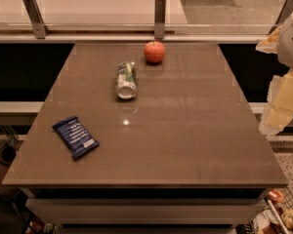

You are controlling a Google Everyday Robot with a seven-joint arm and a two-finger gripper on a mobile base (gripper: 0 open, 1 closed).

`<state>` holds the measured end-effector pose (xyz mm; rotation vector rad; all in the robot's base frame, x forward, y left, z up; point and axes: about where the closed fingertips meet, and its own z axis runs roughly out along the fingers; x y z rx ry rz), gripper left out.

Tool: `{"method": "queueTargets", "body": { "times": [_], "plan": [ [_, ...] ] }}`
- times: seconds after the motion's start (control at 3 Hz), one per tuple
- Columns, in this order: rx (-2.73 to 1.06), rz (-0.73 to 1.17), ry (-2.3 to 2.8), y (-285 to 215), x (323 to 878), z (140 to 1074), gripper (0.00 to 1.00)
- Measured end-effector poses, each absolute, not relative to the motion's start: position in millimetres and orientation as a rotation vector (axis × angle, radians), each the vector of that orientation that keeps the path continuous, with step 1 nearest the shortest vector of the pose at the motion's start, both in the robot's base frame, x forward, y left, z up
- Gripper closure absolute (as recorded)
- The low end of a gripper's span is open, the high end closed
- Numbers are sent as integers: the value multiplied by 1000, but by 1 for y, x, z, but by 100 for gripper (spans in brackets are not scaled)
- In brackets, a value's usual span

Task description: Place green can upright

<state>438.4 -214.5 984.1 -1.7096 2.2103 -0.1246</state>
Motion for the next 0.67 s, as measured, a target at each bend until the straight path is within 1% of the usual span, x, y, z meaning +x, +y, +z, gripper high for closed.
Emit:
{"method": "queueTargets", "body": {
  "times": [0.33,0.67],
  "plan": [
    [-1697,-118,2211,-215,439,986,0],
    [-1593,-9,2270,-217,446,989,0]
  ]
}}
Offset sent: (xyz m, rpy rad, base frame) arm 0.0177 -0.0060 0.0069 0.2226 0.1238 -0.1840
